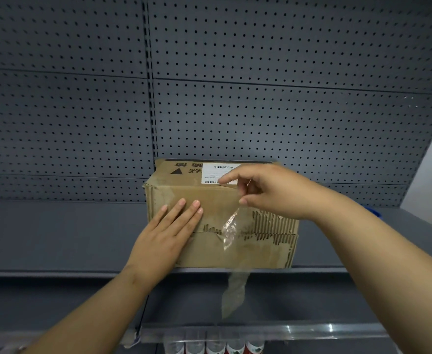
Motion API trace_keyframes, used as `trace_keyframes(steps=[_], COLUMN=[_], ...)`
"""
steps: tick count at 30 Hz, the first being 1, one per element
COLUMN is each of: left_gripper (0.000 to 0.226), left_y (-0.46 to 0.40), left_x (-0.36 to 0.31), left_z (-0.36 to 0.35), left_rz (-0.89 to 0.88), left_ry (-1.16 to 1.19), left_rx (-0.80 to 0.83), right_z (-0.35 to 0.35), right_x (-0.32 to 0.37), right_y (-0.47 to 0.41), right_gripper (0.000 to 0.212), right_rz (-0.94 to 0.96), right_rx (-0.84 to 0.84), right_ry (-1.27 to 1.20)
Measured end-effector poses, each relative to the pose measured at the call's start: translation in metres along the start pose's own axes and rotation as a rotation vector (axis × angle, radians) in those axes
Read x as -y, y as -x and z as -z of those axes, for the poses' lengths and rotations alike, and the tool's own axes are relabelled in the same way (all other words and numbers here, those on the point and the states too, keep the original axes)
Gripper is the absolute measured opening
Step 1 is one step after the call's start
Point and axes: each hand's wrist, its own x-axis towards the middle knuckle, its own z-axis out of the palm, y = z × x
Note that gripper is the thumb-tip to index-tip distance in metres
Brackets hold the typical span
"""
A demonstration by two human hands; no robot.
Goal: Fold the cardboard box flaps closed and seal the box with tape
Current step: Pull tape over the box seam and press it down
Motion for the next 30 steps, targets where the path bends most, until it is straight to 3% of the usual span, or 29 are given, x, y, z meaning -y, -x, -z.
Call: trace_keyframes(steps=[7,12,17,22,27,30], left_gripper=[0.054,0.053,0.050,0.053,0.083,0.089], left_y=[0.004,0.009,0.009,0.012,0.021,0.023], left_x=[-0.013,-0.018,-0.017,-0.011,0.002,0.010], left_z=[0.002,-0.001,-0.001,0.002,0.009,0.020], left_rz=[0.135,0.225,0.236,0.213,0.426,0.518], left_ry=[-0.020,0.055,0.121,0.123,0.194,0.341], left_rx=[-0.018,-0.001,0.033,0.026,0.069,0.132], right_z=[-0.005,-0.022,-0.055,-0.071,-0.074,-0.076], right_x=[-0.001,-0.007,-0.011,-0.016,-0.018,-0.013], right_y=[-0.008,-0.019,-0.033,-0.038,-0.038,-0.040], right_gripper=[0.028,0.034,0.034,0.035,0.036,0.037], right_rz=[0.001,-0.022,-0.042,-0.071,-0.074,-0.065], right_rx=[-0.013,0.135,0.206,0.137,0.102,0.103], right_ry=[-0.269,-0.575,-0.596,-0.540,-0.498,-0.433])
